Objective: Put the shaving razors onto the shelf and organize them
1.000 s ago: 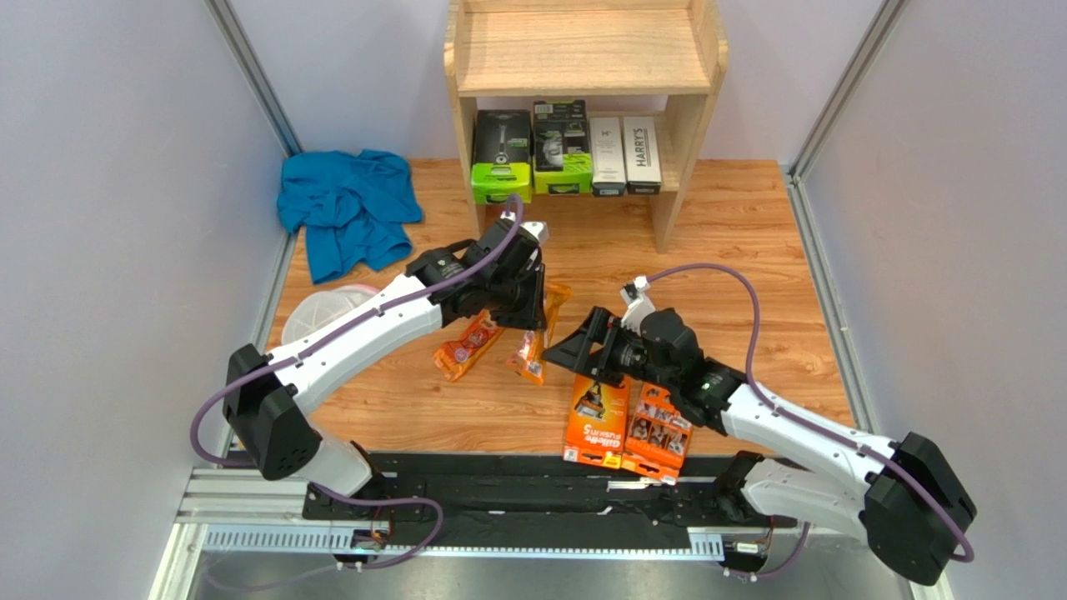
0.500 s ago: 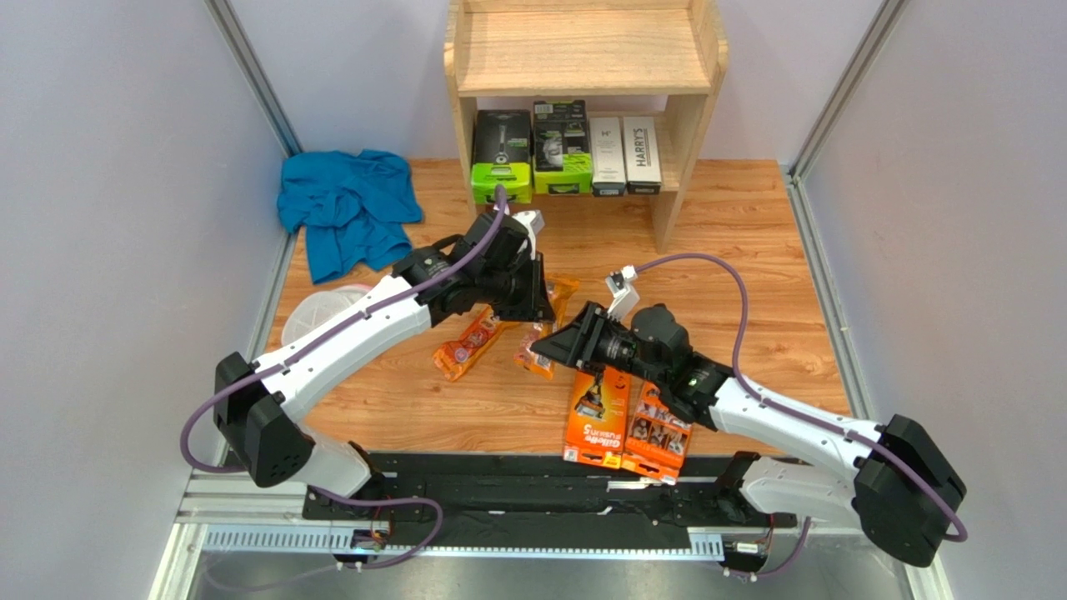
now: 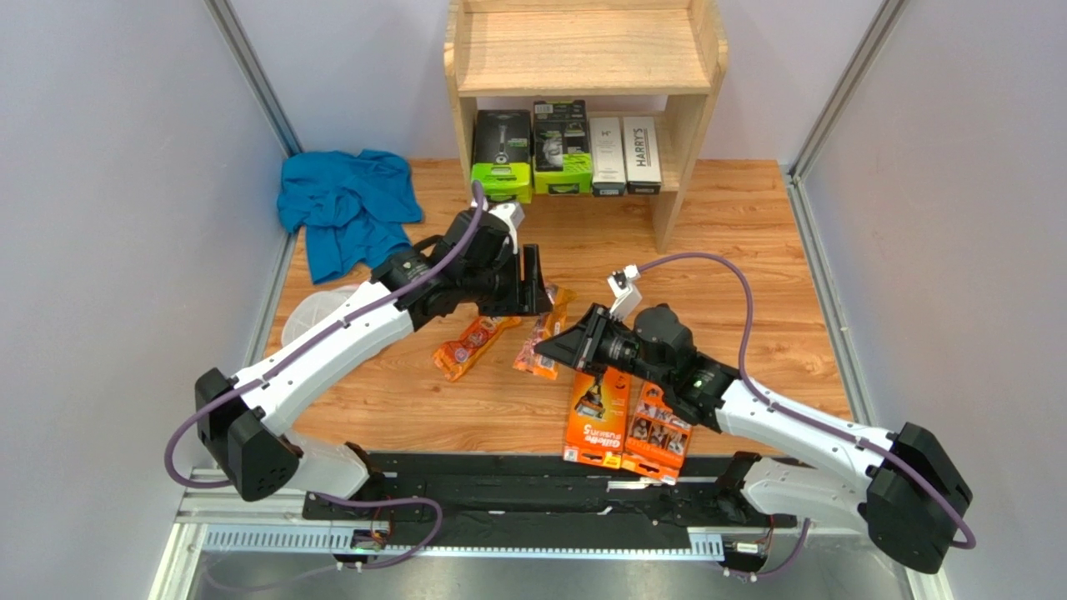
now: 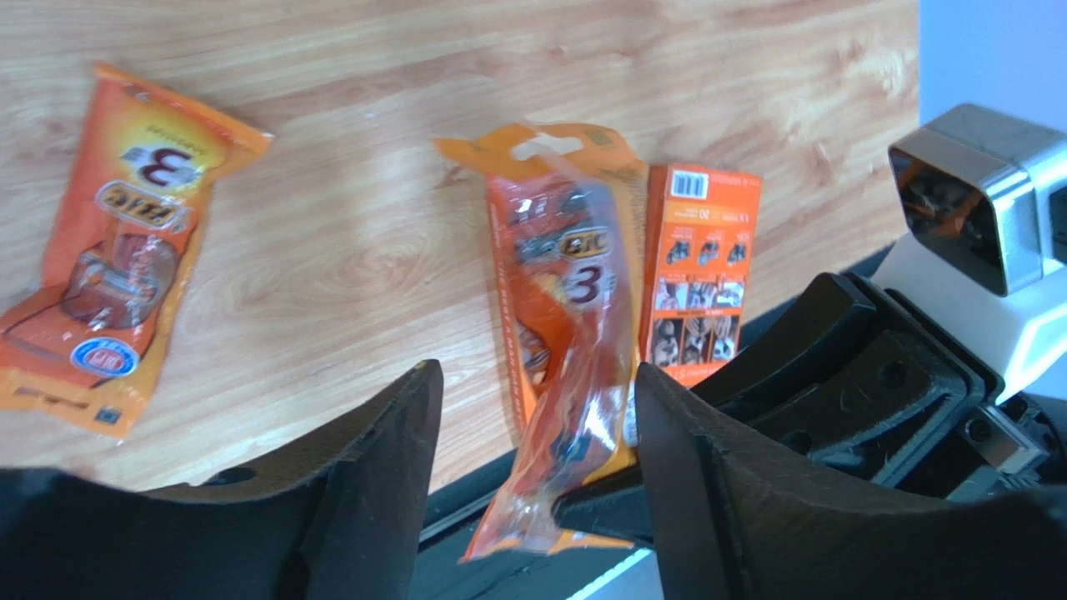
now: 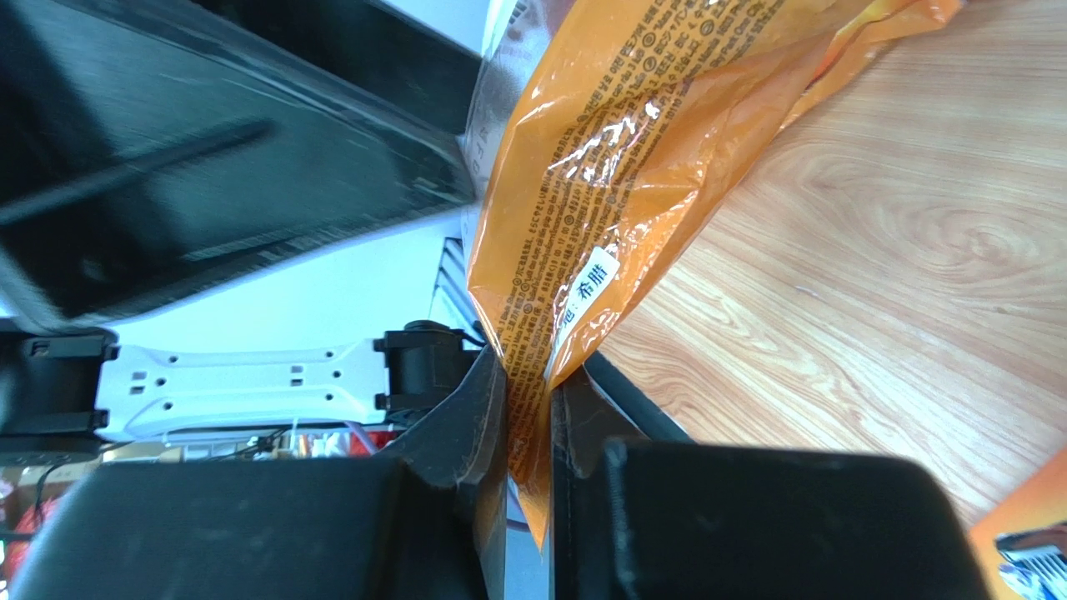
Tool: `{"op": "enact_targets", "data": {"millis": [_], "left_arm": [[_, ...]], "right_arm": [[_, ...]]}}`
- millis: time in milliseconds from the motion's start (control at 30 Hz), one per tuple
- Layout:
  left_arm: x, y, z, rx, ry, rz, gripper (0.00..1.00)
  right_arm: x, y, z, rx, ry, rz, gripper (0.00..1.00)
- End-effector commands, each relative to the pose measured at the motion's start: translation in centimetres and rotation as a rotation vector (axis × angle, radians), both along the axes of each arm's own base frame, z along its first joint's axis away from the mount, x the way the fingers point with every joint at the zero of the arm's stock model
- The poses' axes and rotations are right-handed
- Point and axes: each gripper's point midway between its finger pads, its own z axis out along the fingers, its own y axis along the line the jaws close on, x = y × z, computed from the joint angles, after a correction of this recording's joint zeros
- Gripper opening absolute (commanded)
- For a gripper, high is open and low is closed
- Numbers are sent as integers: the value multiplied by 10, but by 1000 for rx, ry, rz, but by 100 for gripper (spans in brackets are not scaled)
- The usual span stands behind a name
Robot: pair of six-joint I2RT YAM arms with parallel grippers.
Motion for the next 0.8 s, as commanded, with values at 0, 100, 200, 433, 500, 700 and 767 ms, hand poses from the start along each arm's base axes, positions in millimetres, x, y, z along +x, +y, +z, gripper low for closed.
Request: {"op": "enact_targets", "data": {"millis": [0,100,200,433,500,700,767], "left_arm": [[3,23,20,24,-87,41,72],[3,39,25,62,-118,69,78],[-1,58,27,103,-130,100,81],[-15,94,7,169,-124,141,82],[-18,101,-5,187,-102,153,82],[-25,113,-24,195,-73,163,83],[-27,116,-33,211,-59,158,83]], "right_arm": [[5,-2,17,-23,-44,-20,0],[4,-1,14,-58,-40,-3,0],[3,-6,8,-128,-39,4,0],[8,-19,33,-288,-84,-5,0],[11,-21,52,-303,-106,-11,0],[18,-20,89,-333,-185,-3,0],[21,-17,94,-343,-200,2,0]]}}
